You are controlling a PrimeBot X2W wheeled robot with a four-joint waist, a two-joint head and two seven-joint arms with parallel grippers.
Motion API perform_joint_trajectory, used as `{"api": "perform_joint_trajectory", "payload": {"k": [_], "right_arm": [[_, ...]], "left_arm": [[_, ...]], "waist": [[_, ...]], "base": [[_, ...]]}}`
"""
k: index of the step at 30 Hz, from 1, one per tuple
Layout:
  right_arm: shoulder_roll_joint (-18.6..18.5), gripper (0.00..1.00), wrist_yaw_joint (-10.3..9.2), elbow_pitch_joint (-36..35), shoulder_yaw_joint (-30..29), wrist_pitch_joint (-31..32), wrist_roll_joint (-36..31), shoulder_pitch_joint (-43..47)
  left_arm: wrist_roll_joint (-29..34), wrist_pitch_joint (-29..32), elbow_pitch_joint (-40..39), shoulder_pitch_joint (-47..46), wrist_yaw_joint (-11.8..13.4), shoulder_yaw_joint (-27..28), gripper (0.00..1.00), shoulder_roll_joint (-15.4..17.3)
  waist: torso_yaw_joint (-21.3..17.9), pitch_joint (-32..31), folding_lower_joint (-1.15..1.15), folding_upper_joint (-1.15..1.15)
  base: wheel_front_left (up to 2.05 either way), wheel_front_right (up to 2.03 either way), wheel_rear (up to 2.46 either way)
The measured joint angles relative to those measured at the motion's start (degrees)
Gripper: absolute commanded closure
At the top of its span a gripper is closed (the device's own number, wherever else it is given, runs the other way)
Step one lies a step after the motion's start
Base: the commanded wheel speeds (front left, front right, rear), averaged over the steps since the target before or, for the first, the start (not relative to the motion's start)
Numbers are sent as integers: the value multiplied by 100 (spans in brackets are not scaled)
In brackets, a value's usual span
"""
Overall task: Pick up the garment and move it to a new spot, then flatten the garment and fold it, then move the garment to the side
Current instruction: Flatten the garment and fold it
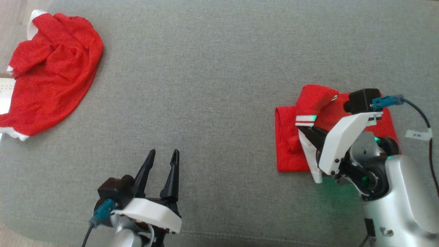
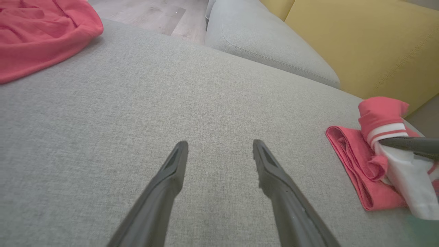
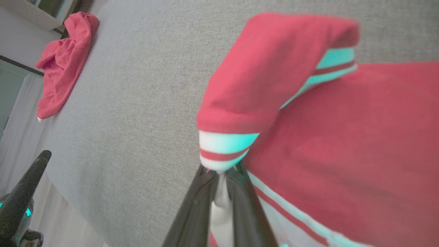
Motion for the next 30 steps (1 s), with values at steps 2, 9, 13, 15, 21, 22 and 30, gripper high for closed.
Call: {"api": "perform_joint_trajectory", "payload": {"k": [2,9,13,15,21,22,30], "right_arm": [[0,100,0,119,77,-148,113,-34],[0,0,0,382,532,-933,1213,-107],[2,0,0,324,872,-1490,1815,-94],[3,0,0,178,961,-1802,1918,-79],[-22,0,0,-557,641,-2983,310,314],[-43,0,0,-600,533,-3154,70,432],[-580,0,0,-319,-424,-4790,-1563,1114]], "left_arm": [[1,0,12,6,1,-4,0,0],[2,0,116,31,15,-2,0,0],[29,0,131,37,8,5,0,0],[57,0,127,45,7,22,0,0],[242,0,19,247,-5,288,0,0],[280,0,-10,283,-16,328,0,-4],[485,0,-165,369,-38,688,0,-3]], "waist": [[3,-30,0,0],[-108,-173,0,0],[-208,-290,0,0],[-251,-361,0,0],[-409,-617,0,0],[-433,-649,0,0],[-509,-926,0,0]], "base": [[0,0,0],[0,0,0],[0,0,0],[0,0,0],[0,0,0],[0,0,0],[0,0,0]]}}
